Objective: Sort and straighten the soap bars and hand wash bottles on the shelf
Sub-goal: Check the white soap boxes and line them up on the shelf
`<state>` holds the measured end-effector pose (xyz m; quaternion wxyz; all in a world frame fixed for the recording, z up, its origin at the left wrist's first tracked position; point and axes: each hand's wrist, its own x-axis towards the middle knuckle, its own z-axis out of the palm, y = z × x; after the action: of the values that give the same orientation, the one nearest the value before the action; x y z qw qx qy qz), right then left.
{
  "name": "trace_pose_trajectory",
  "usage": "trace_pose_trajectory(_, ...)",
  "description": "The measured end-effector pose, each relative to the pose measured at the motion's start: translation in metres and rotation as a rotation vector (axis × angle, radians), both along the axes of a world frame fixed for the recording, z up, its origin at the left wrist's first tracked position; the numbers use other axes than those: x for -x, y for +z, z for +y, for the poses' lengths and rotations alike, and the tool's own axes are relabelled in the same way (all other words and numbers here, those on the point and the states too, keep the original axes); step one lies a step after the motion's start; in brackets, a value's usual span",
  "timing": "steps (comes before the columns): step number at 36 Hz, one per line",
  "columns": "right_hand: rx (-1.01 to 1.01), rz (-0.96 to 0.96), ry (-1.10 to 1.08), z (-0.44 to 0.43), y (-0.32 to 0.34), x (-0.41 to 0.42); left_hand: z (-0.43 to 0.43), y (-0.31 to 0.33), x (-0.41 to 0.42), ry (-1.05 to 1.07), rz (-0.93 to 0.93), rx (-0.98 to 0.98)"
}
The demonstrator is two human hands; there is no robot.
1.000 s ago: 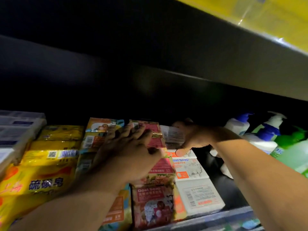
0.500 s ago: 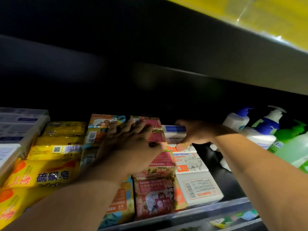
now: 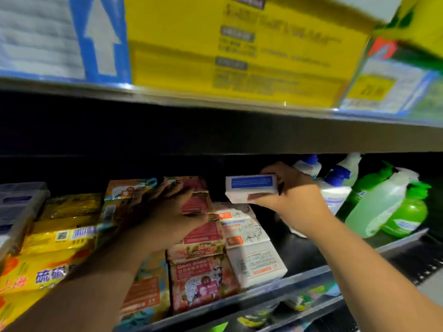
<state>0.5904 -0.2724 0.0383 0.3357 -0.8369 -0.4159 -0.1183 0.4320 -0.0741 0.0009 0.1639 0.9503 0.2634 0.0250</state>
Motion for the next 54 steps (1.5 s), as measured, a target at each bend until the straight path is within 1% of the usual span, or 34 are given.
trace_pose_trajectory(1,-0.015,0.005,0.005,-0.008,0.005,0.008,0.002,-0.001,0.000,-0.008,-0.038,0.059)
trace_pose_trajectory(2,-0.026,0.029,0.010,-0.016,0.011,0.018,0.004,-0.002,0.001,-0.010,-0.109,0.183)
trace_pose_trajectory(4,-0.068,0.118,0.019,-0.029,0.020,0.037,0.001,0.003,0.004,0.033,-0.303,0.521)
trace_pose_trajectory(5,-0.100,0.169,0.018,-0.036,0.022,0.046,-0.003,0.008,0.009,0.064,-0.404,0.620)
trace_pose_trajectory(6,-0.131,0.222,0.015,-0.039,0.024,0.055,-0.004,0.012,0.013,0.085,-0.498,0.627)
trace_pose_trajectory(7,-0.165,0.299,0.020,-0.043,0.026,0.066,-0.008,0.018,0.021,0.089,-0.548,0.550)
trace_pose_trajectory(9,-0.260,0.442,0.069,-0.046,0.024,0.082,-0.017,0.027,0.038,0.032,-0.563,0.390)
trace_pose_trajectory(11,-0.337,0.518,0.124,-0.050,0.025,0.100,-0.031,0.037,0.062,-0.033,-0.479,0.342)
trace_pose_trajectory(13,-0.336,0.558,0.146,-0.055,0.029,0.116,-0.049,0.041,0.085,-0.119,-0.416,0.312)
trace_pose_trajectory(15,-0.346,0.635,0.172,-0.060,0.035,0.131,-0.069,0.042,0.106,-0.265,-0.442,0.189)
trace_pose_trajectory(16,-0.365,0.706,0.185,-0.061,0.039,0.138,-0.078,0.042,0.113,-0.302,-0.463,0.155)
trace_pose_trajectory(18,-0.374,0.860,0.194,-0.064,0.045,0.151,-0.094,0.043,0.125,-0.319,-0.507,0.172)
trace_pose_trajectory(20,-0.385,0.977,0.191,-0.066,0.048,0.167,-0.103,0.047,0.134,-0.333,-0.610,0.164)
trace_pose_trajectory(23,-0.435,1.048,0.172,-0.069,0.048,0.188,-0.108,0.055,0.145,-0.432,-0.753,0.038)
trace_pose_trajectory(27,-0.485,1.182,0.182,-0.073,0.049,0.208,-0.116,0.061,0.170,-0.442,-0.790,0.007)
trace_pose_trajectory(29,-0.455,1.271,0.247,-0.077,0.052,0.213,-0.124,0.067,0.184,-0.423,-0.781,-0.037)
trace_pose_trajectory(30,-0.437,1.305,0.307,-0.080,0.054,0.217,-0.128,0.070,0.191,-0.395,-0.775,-0.027)
trace_pose_trajectory(31,-0.428,1.329,0.384,-0.083,0.056,0.219,-0.132,0.073,0.197,-0.342,-0.775,0.023)
trace_pose_trajectory(32,-0.430,1.358,0.466,-0.086,0.057,0.221,-0.137,0.077,0.202,-0.267,-0.786,0.132)
trace_pose_trajectory(33,-0.423,1.381,0.546,-0.089,0.056,0.223,-0.141,0.081,0.206,-0.171,-0.828,0.305)
trace_pose_trajectory(34,-0.399,1.379,0.601,-0.091,0.056,0.226,-0.145,0.085,0.207,-0.077,-0.900,0.526)
trace_pose_trajectory(35,-0.355,1.337,0.616,-0.092,0.054,0.228,-0.148,0.085,0.208,0.002,-0.965,0.733)
trace_pose_trajectory(36,-0.312,1.272,0.586,-0.091,0.053,0.231,-0.149,0.083,0.208,0.071,-1.002,0.877)
trace_pose_trajectory(37,-0.294,1.205,0.529,-0.089,0.052,0.234,-0.150,0.085,0.207,0.129,-1.007,0.942)
trace_pose_trajectory(38,-0.304,1.157,0.477,-0.087,0.051,0.237,-0.150,0.086,0.207,0.175,-0.996,0.958)
trace_pose_trajectory(41,-0.354,1.096,0.426,-0.081,0.051,0.246,-0.151,0.085,0.206,0.255,-0.990,0.977)
trace_pose_trajectory(43,-0.391,1.067,0.400,-0.080,0.053,0.250,-0.151,0.083,0.206,0.250,-0.950,0.935)
trace_pose_trajectory(45,-0.403,1.031,0.378,-0.080,0.055,0.253,-0.148,0.081,0.210,0.188,-0.900,0.959)
trace_pose_trajectory(46,-0.418,1.047,0.376,-0.079,0.055,0.254,-0.146,0.081,0.213,0.125,-0.868,0.976)
trace_pose_trajectory(48,-0.475,1.151,0.352,-0.080,0.055,0.254,-0.139,0.077,0.221,-0.036,-0.758,0.980)
trace_pose_trajectory(50,-0.533,1.288,0.364,-0.082,0.053,0.253,-0.135,0.076,0.226,-0.141,-0.647,0.903)
trace_pose_trajectory(52,-0.574,1.418,0.452,-0.085,0.051,0.252,-0.134,0.078,0.228,-0.131,-0.629,0.809)
trace_pose_trajectory(54,-0.556,1.497,0.569,-0.087,0.048,0.251,-0.134,0.084,0.229,-0.075,-0.684,0.806)
